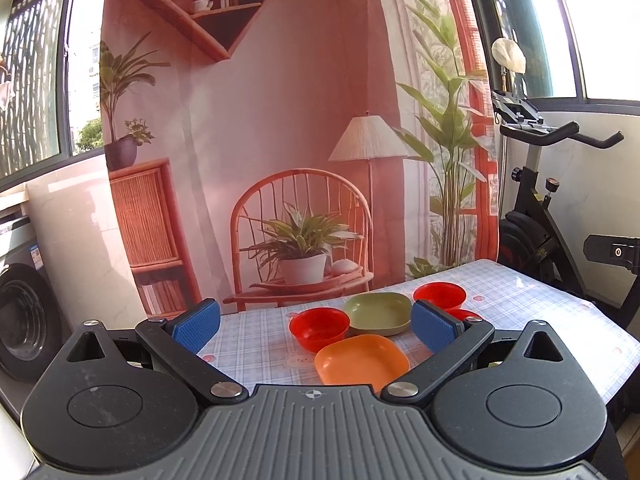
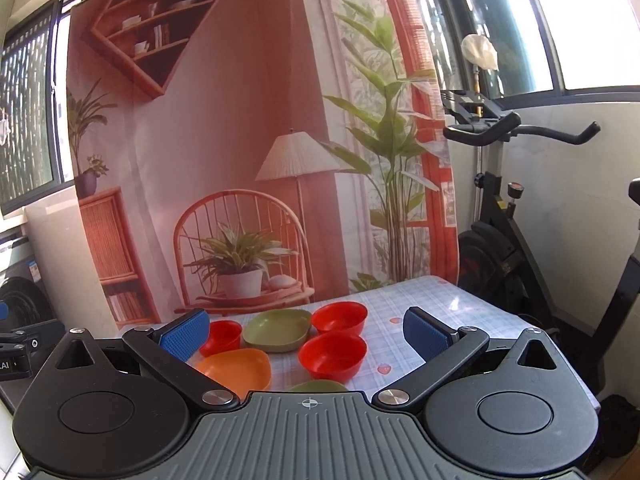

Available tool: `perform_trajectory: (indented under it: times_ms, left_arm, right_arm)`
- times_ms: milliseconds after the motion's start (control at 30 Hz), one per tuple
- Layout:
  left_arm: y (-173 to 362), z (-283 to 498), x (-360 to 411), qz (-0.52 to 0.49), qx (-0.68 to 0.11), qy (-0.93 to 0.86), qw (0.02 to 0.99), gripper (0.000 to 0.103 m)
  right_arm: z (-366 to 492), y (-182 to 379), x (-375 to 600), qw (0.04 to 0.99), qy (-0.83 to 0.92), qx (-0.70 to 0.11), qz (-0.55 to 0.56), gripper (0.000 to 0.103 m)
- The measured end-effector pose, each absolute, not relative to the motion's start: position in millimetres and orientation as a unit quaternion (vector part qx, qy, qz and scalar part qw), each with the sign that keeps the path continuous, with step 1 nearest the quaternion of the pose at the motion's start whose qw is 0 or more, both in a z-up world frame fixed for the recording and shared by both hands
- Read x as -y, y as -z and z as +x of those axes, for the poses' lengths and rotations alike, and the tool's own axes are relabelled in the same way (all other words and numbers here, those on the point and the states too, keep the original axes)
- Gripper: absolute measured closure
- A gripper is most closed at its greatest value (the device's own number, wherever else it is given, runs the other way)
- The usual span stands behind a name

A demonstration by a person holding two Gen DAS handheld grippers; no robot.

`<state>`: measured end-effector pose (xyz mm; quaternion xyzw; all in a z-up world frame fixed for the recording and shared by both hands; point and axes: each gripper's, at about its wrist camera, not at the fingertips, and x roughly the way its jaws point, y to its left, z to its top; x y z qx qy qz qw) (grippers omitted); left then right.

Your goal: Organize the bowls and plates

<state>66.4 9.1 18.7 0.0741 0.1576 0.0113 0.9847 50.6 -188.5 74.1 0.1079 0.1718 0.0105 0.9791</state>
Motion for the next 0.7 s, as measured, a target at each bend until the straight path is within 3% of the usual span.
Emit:
perform_trajectory:
  times_ms: [233,367,500,700]
  left_arm:
    - [-11.3,126.6,-7.9,0.069,-0.192,-0.006,0.979,0.002]
    - [-6.0,156.4,-5.5,0.079,-0.204,-0.013,0.976,0.01]
    - [-1.4,179.8,-6.8,0.064,-0.21,-0.022,0.975,0.01]
    - [33.8,206.6,-3.5,0.025,-0.258,-0.018,0.966,0.011]
  right_arm:
    - [116.1,-63.7,202.4,0.981,-0.006,-0.162,0.109,0.0]
    - [148.2,-52.9,197.3,0.982,-0.008,-0.169,0.087,0.0]
    - [177.1,-45.5,196.1,0.975,-0.033,-0.206,0.081,0.0]
    - [198.7,-12.6,189.8,0.976,-0.021,-0.215,0.033,0.001]
